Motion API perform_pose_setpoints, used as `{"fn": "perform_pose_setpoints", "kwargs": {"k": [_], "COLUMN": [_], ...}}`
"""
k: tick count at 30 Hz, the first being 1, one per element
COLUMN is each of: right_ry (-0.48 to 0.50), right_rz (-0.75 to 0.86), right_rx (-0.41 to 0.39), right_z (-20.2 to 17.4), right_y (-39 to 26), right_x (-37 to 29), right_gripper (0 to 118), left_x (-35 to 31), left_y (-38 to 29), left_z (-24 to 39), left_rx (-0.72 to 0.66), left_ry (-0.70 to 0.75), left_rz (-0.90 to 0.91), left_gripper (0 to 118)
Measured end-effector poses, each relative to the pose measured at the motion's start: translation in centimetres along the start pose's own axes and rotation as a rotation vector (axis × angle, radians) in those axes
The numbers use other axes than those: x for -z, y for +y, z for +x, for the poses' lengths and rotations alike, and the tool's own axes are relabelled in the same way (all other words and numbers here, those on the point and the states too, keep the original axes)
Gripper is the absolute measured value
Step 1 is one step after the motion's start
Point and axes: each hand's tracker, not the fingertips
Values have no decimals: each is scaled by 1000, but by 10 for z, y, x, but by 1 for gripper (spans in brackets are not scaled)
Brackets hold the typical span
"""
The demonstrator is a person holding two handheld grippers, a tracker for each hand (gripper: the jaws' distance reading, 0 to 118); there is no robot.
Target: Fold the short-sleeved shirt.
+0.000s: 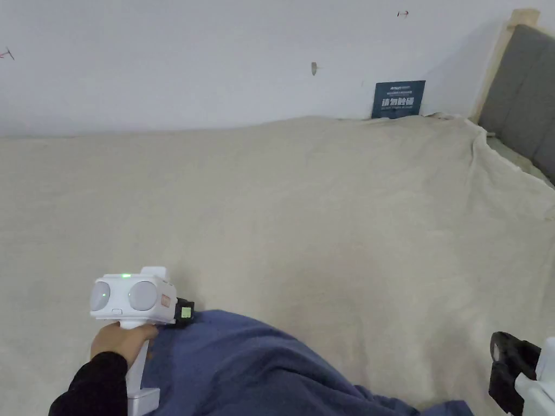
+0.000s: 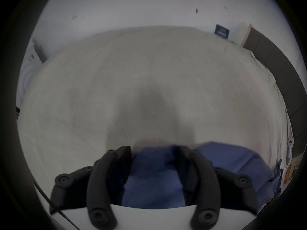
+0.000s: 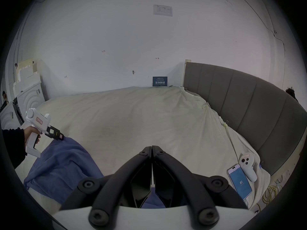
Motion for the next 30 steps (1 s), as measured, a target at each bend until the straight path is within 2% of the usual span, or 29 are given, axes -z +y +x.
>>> {"fn": "perform_pose_setpoints", "kwargs": {"k": [2, 3, 4, 5, 10, 13, 14, 15, 16, 17, 18, 19, 23, 26, 27, 30], "right_ry": [-6, -8, -10, -10, 7, 30, 29, 41, 36, 42, 39, 37, 20, 17, 11, 41], "right_rz": [-17, -25, -38, -51, -138, -208, -222, -240, -262, -294, -330, -356, -448, -522, -544, -569], "right_rx": [22, 33, 49, 68, 151, 167, 172, 181, 180, 181, 173, 172, 119, 122, 129, 154], "right_z": [3, 5, 8, 11, 28, 34, 35, 36, 37, 37, 36, 35, 31, 33, 34, 32], "right_y": [-3, -4, -6, -7, -15, -19, -22, -25, -28, -32, -37, -43, -70, -92, -97, -110], "right_x": [-1, -1, -1, -2, -1, 2, 4, 6, 7, 9, 11, 13, 28, 47, 51, 52], "right_gripper": [0, 0, 0, 0, 0, 2, 9, 22, 48, 67, 80, 87, 85, 83, 78, 48], "left_x": [-7, -9, -13, -15, -50, -94, -109, -120, -135, -149, -158, -169, -198, -207, -210, -213], "left_y": [0, -1, -2, -3, -11, -24, -29, -33, -37, -42, -46, -50, -63, -70, -74, -82], "left_z": [4, 5, 6, 7, 5, 7, 8, 8, 9, 9, 9, 9, 12, 13, 13, 12], "left_rx": [17, 27, 49, 57, 20, 13, 16, 20, 24, 27, 27, 24, 29, 24, 21, 5], "left_ry": [22, 14, 13, 8, -25, -67, -77, -82, -84, -91, -96, -100, -100, -94, -91, -90], "left_rz": [35, 36, 40, 39, 137, 203, 222, 241, 253, 276, 285, 292, 321, 327, 329, 330], "left_gripper": [50, 40, 20, 8, 3, 3, 3, 3, 3, 3, 3, 3, 3, 3, 3, 3]}}
